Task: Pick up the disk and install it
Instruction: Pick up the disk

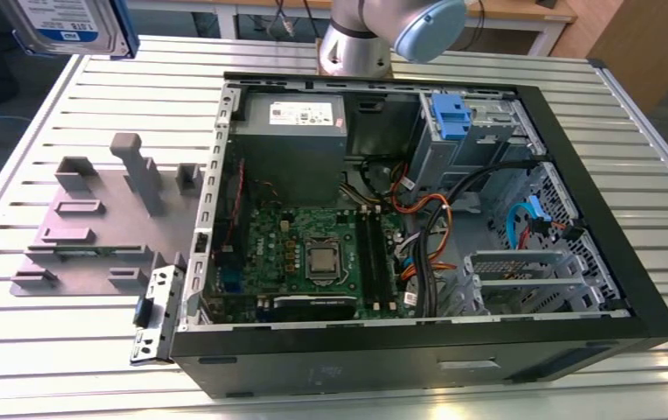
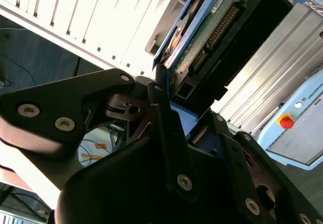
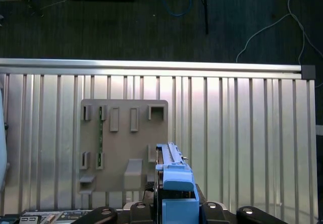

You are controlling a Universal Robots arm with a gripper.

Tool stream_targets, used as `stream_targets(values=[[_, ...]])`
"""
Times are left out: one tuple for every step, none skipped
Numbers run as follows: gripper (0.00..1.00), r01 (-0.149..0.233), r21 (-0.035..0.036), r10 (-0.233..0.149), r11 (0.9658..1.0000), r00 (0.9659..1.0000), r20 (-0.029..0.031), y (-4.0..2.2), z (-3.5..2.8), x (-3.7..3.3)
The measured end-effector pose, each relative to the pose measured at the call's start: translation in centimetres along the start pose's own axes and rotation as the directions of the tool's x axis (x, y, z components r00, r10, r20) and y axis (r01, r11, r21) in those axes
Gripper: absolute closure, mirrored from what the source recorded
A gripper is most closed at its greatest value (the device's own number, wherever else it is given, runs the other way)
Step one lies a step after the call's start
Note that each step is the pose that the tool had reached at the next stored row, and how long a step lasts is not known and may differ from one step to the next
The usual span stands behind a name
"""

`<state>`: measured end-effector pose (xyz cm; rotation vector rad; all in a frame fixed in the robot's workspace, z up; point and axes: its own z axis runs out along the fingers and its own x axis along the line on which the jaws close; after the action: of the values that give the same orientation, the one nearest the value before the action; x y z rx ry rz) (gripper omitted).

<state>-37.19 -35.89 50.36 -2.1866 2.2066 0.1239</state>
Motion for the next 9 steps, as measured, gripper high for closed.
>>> stream_targets(values=[[0.63,0.0,0.0,0.0,1.0,1.0,0.0,-0.02,0.0,0.0],[0.63,0.0,-0.0001,0.0,1.0,1.0,0.0,-0.06,-0.01,0.0],[0.63,0.0,-0.0001,0.0,1.0,1.0,-0.0001,-0.1,-0.01,0.0],[0.63,0.0,0.0,0.0,1.0,1.0,-0.0001,-0.13,-0.01,0.0],[0.63,0.0,0.0,0.0,1.0,1.0,-0.0001,-0.17,-0.01,0.0],[0.63,0.0,-0.0001,0.0,1.0,1.0,-0.0002,-0.21,-0.01,-0.01],[0.63,0.0,-0.0001,0.0,1.0,1.0,0.0,-0.24,-0.01,0.0],[0.63,0.0,0.0,0.0,1.0,1.0,0.0,-0.27,-0.01,0.0],[0.63,0.0,0.0,0.0,1.0,1.0,0.0,-0.31,-0.01,0.0]])
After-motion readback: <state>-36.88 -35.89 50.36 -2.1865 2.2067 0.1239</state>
